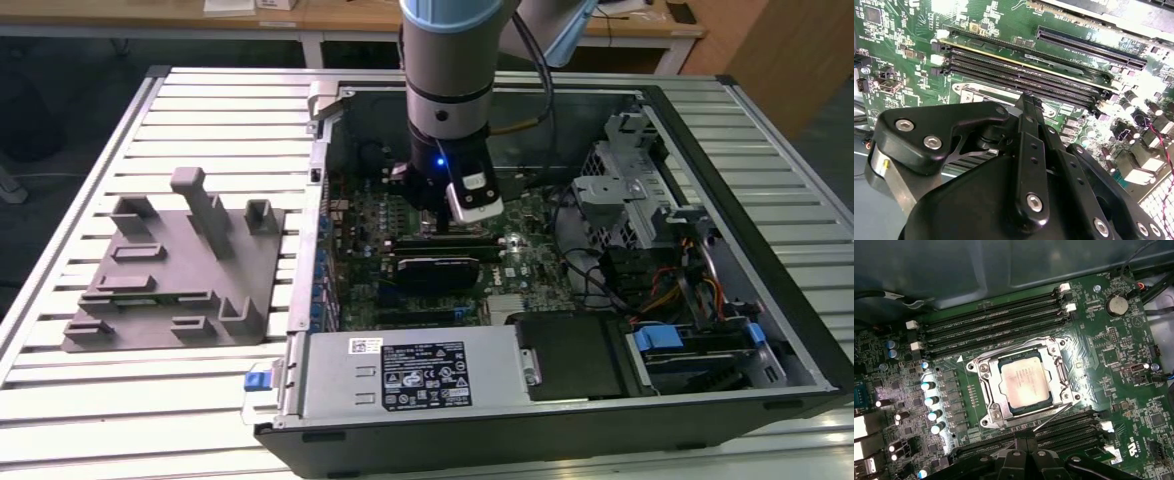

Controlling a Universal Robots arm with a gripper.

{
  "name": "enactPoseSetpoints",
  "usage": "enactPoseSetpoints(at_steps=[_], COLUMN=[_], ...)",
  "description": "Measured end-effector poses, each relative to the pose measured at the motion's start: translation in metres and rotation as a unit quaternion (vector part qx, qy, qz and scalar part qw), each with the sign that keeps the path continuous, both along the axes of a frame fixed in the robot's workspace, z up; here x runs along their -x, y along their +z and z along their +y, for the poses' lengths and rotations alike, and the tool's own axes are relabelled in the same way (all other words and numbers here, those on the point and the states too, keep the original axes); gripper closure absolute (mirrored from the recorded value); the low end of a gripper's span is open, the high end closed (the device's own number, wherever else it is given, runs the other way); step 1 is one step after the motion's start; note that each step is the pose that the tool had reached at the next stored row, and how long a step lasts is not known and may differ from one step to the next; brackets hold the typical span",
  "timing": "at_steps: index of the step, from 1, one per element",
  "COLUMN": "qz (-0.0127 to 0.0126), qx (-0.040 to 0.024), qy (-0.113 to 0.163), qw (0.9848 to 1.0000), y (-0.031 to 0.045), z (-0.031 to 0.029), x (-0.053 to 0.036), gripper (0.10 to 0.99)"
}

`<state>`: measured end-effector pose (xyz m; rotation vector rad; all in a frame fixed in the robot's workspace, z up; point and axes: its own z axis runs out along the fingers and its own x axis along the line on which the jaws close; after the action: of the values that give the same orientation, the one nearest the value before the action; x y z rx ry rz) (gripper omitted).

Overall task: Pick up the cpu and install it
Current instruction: 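Install the second cpu locking lever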

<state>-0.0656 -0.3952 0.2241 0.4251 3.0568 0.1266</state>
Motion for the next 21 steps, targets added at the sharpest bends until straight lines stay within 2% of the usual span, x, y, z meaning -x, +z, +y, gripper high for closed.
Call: enactPoseSetpoints(at_steps=[6,8,12,16,18,21], qz=[0.0000,0.0000,-0.0001,-0.0001,0.0000,0.0000], qx=[-0.0007,-0.0032,-0.0166,-0.0346,-0.0398,-0.0433], qy=[0.000,0.001,0.002,0.005,0.006,0.008], qw=[1.0000,1.0000,0.9999,0.9994,0.9992,0.9990], y=[-0.0006,-0.0008,-0.0016,-0.0033,-0.0044,-0.0061], z=[-0.0014,-0.0029,-0.0062,-0.0081,-0.0096,-0.0131], x=[0.0005,0.0013,0.0035,0.0070,0.0089,0.0112], gripper=[0.980,0.980,0.980,0.980,0.980,0.980])
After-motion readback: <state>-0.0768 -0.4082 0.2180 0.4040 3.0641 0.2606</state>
